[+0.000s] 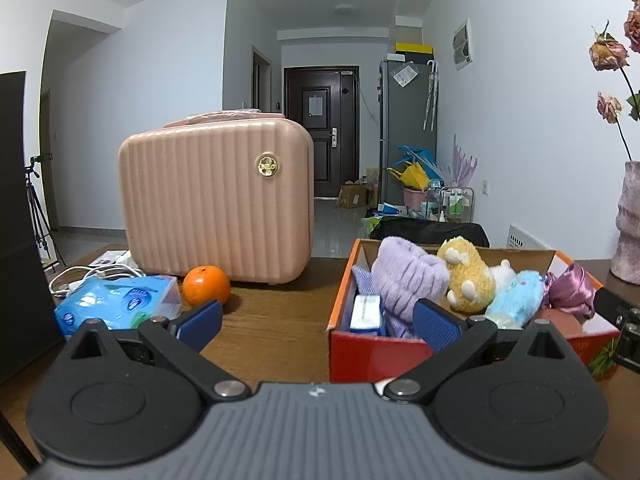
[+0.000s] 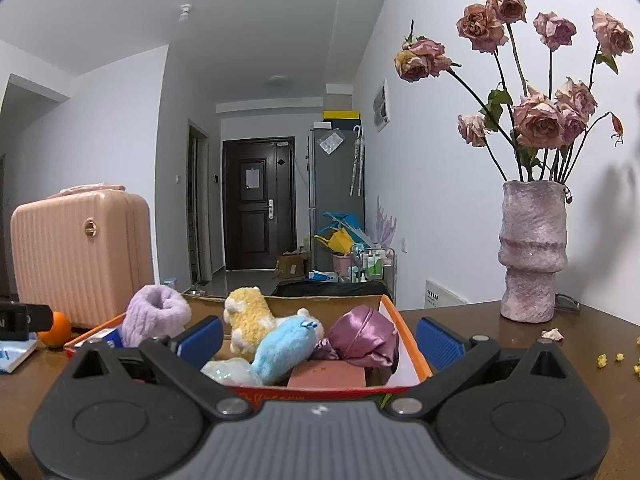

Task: Organize soft objects
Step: 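Move both tools back toward the white sponges on the table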

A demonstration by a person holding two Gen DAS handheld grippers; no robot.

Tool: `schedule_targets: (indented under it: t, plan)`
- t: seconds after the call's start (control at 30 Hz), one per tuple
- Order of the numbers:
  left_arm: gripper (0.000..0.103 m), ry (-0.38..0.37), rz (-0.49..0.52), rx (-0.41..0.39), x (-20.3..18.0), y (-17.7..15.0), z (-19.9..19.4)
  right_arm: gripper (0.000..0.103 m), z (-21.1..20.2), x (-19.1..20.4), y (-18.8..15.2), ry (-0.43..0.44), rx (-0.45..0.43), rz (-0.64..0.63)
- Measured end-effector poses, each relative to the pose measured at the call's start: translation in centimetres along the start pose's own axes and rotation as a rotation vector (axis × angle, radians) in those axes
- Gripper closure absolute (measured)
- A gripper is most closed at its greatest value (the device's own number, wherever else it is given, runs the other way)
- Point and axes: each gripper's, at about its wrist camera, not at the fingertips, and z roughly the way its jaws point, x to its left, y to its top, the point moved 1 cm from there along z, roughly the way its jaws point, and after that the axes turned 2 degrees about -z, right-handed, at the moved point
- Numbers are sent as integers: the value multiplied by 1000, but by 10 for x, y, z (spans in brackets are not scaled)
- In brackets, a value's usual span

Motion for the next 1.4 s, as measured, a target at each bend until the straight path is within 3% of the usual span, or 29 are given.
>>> schedule_targets:
  t: [0.83,1.2,1.4]
  plan:
    - [0,-46,6,12,47,-28,-78,0,-67,28,-14,69,51,-60]
    - [0,-68,0,50,74,-37,-89,0,-85,57,-23,128,122,-97]
    - [0,-67,8,80,86,-42,-85,0,-83,77,-29,204,210,-102]
